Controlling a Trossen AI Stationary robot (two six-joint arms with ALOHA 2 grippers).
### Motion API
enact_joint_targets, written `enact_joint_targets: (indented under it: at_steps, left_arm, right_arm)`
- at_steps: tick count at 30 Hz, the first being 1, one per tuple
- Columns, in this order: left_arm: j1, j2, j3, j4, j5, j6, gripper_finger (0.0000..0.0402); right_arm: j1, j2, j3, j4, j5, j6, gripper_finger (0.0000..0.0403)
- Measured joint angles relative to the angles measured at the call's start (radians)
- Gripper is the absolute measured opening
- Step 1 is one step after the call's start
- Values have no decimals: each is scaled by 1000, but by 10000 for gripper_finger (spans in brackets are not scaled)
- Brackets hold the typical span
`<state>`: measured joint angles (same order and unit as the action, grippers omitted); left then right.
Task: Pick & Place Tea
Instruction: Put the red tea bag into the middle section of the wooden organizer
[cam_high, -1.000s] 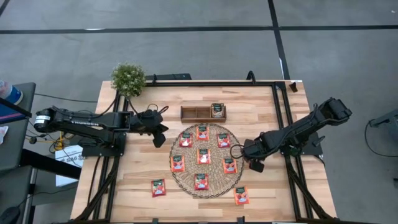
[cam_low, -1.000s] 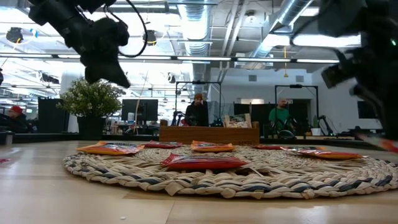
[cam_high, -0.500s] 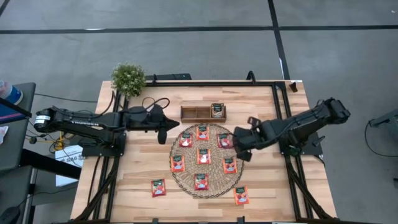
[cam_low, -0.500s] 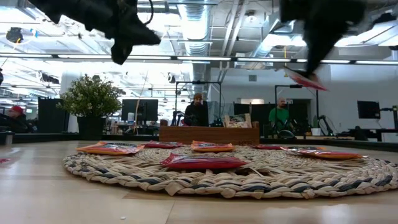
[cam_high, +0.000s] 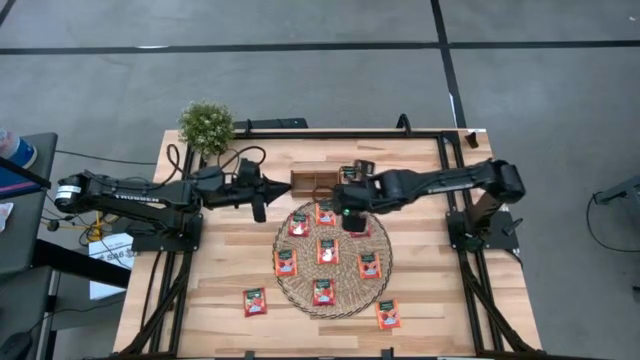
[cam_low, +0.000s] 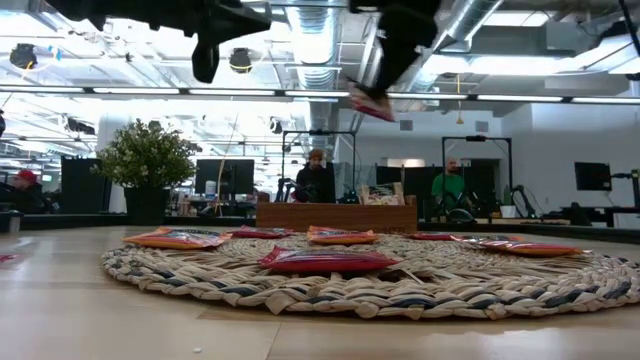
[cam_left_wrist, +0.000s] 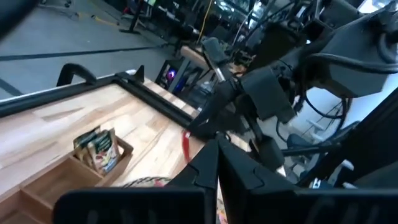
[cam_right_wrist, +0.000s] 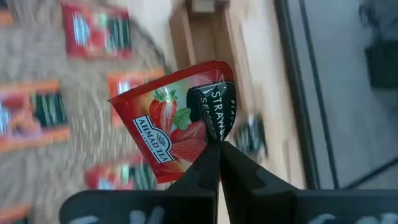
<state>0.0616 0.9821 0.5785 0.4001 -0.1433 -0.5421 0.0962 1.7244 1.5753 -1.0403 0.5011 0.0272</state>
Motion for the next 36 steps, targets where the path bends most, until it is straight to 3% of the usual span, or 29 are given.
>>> enact_joint_targets:
  at_steps: [4,8,16,36]
  left_arm:
    - [0,15,1,27,-4,-2,22]
    - [0,48,0,44,-10,-9,68]
    - [0,108,31,84,-10,17,142]
    - [35,320,322,-232,0,129,150]
  right_arm:
    - [-16,50,89,54,0,-107,0]
    - [-28,88,165,65,-1,-191,0]
    - [-45,115,220,71,1,-246,0]
    - [-59,115,219,75,26,-246,0]
